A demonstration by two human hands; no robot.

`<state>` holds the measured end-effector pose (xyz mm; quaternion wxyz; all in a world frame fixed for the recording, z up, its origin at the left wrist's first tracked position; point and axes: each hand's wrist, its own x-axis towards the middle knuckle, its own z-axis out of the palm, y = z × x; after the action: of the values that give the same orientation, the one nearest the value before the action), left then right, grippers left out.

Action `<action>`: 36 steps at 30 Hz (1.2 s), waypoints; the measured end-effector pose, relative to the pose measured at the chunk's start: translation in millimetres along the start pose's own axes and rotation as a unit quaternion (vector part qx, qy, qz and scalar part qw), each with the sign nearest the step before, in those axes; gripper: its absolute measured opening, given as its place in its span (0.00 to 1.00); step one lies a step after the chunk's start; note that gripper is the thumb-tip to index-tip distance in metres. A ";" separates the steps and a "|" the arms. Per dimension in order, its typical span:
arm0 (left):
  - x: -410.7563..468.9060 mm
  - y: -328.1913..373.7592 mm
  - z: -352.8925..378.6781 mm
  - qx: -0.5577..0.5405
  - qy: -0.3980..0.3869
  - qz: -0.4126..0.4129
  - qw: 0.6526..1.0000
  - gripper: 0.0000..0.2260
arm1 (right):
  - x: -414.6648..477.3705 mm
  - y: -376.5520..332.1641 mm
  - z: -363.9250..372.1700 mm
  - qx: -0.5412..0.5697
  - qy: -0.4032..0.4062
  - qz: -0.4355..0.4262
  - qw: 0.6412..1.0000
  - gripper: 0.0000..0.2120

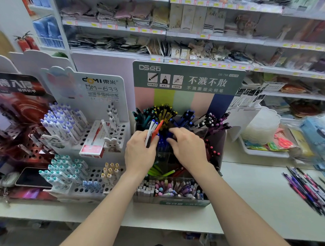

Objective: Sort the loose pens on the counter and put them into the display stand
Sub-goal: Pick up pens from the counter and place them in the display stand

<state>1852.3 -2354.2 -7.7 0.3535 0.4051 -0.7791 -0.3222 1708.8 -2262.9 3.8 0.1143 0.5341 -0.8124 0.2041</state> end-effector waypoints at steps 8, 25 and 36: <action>13.6 -4.2 -1.3 0.045 -0.083 -0.002 0.996 0.07 | -1.4 -3.2 5.6 0.035 0.006 0.033 0.999 0.11; 14.5 1.5 -2.9 0.074 -0.056 0.029 0.995 0.07 | 8.5 -22.6 -7.4 0.071 -0.048 0.096 0.992 0.12; -2.3 22.4 -29.7 -0.208 -0.275 -0.023 0.938 0.03 | -16.3 -34.7 -33.3 0.578 0.092 0.317 0.746 0.18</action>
<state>1868.4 -2348.3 25.4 0.1944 0.2361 -0.7516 -0.5844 1746.0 -2246.5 34.2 -0.2138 0.1880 -0.6473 0.7071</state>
